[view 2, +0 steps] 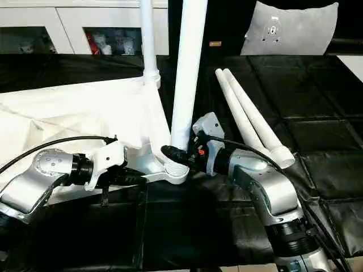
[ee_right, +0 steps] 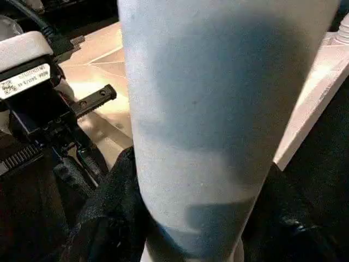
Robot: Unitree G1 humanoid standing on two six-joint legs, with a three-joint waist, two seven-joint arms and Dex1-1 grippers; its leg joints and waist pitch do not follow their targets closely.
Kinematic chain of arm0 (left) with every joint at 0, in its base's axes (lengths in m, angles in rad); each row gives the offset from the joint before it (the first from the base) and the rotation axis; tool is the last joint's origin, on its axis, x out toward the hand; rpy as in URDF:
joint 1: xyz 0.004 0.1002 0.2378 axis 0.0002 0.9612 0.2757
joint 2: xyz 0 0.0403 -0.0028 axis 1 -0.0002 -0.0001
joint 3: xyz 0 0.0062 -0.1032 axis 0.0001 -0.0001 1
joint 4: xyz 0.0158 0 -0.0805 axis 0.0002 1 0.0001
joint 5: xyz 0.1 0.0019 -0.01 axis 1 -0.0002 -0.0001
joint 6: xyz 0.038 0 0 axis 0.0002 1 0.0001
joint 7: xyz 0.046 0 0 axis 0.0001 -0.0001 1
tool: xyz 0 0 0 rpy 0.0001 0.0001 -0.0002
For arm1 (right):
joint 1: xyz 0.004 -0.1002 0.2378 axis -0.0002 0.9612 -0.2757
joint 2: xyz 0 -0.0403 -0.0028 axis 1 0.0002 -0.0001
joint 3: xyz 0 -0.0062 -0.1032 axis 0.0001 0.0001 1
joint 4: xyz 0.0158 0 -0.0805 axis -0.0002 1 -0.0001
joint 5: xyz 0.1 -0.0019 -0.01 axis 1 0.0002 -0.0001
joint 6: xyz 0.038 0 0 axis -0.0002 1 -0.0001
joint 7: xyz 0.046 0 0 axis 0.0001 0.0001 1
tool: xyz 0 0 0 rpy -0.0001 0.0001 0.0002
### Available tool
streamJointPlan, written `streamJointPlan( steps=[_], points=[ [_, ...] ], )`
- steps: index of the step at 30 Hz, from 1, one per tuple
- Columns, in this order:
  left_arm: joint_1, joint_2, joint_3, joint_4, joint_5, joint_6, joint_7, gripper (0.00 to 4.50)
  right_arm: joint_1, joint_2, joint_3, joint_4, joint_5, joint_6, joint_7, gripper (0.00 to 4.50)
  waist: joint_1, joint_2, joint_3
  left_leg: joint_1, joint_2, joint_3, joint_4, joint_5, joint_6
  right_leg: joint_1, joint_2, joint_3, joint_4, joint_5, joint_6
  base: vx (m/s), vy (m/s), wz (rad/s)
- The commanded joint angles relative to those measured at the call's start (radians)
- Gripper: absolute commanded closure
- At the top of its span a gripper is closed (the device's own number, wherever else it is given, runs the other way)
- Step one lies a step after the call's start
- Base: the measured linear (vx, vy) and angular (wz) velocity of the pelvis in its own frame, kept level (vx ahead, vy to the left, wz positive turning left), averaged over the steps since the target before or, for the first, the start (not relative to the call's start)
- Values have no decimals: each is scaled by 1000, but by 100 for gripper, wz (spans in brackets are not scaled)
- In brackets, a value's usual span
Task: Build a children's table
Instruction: Insert table leg to table base
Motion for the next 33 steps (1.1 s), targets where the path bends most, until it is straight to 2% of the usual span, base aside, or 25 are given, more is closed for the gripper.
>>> streamJointPlan(
  steps=[1, 2, 5, 10, 11, 13, 17, 20, 24, 26, 27, 29, 31, 32, 33],
  points=[
    [-10, 3, -23, 18, 15, -23, -38, 450, 41, -3, -23, 68, -5, 32, -22, 261, -3, 5, -70, 35, 61, -27, -69, -196, -10, 23, -110, 51, -87, -87, -214, 0, 0, 0],
    [-12, -1, -19, 24, 16, -25, -31, 450, 50, 7, -42, 75, 10, 29, -26, 261, -1, 10, -69, 36, 62, -29, -69, -209, -13, 22, -112, 51, -88, -104, -215, 0, 0, 0],
    [-13, -7, -10, 32, 14, -30, -20, 450, 71, 21, -71, 87, 28, 20, -36, 261, 1, 9, -69, 37, 64, -29, -72, -226, -21, 21, -111, 51, -90, -125, -215, 0, 0, 0],
    [-17, -11, 0, 45, 14, -38, -12, 450, 120, 20, -73, 82, 21, -25, -25, 261, 6, 10, -68, 38, 64, -29, -73, -233, -25, 19, -112, 51, -90, -114, -212, 0, 0, 0],
    [-19, -11, 3, 54, 17, -45, -9, 450, 152, 19, -65, 60, 9, -58, -28, 261, 8, 13, -67, 37, 64, -30, -74, -238, -25, 20, -113, 52, -91, -120, -210, 0, 0, 0],
    [-20, -10, 2, 57, 19, -49, -12, 450, 168, 9, -48, 41, -13, -84, -24, 261, 10, 10, -68, 37, 64, -30, -75, -239, -25, 21, -112, 52, -92, -121, -202, 0, 0, 0],
    [-23, -2, -4, 64, 30, -66, -25, 450, 192, -50, 39, -2, -102, -161, 17, 261, 9, 13, -63, 38, 65, -31, -78, -264, -28, 18, -113, 54, -97, -165, -191, 0, 0, 0],
    [-24, -1, -5, 69, 33, -71, -27, 450, 199, -71, 75, -19, -114, -169, 49, 261, 10, 12, -61, 39, 65, -31, -79, -275, -29, 17, -114, 55, -100, -199, -184, 0, 0, 0],
    [-27, 6, -11, 79, 41, -86, -39, 450, 192, -86, 124, -2, -144, -190, 86, 261, 10, 12, -63, 37, 66, -33, -81, -262, -20, 17, -113, 54, -97, -162, -192, 0, 0, 0],
    [-29, 8, -12, 80, 43, -89, -43, 450, 187, -87, 136, 6, -145, -193, 93, 261, 9, 13, -64, 38, 66, -33, -80, -259, -17, 18, -113, 54, -96, -145, -198, 0, 0, 0],
    [-34, 12, -14, 82, 44, -94, -53, 450, 178, -91, 156, 13, -128, -172, 122, 261, 6, 4, -55, 36, 65, -31, -82, -261, -10, 16, -112, 55, -99, -142, -198, 0, 0, 0],
    [-38, 14, -13, 83, 44, -94, -58, 450, 179, -93, 165, 13, -113, -157, 142, 261, 6, 6, -54, 37, 64, -31, -81, -254, -4, 17, -114, 55, -100, -155, -197, 0, 0, 0],
    [-44, 16, -13, 87, 47, -99, -63, 450, 189, -98, 171, 10, -108, -154, 154, 261, 5, 1, -44, 37, 66, -31, -85, -264, -1, 12, -113, 56, -104, -178, -190, 0, 0, 0],
    [-49, 17, -15, 93, 50, -105, -70, 450, 198, -101, 175, 4, -103, -150, 163, 261, 6, 2, -46, 38, 66, -32, -85, -263, -1, 14, -114, 56, -104, -181, -188, 0, 0, 0],
    [-59, 18, -16, 106, 53, -116, -78, 450, 212, -103, 182, -5, -93, -139, 176, 261, 6, 2, -41, 40, 67, -32, -89, -261, 4, 11, -114, 56, -108, -189, -178, 0, 0, 0]
  ],
)
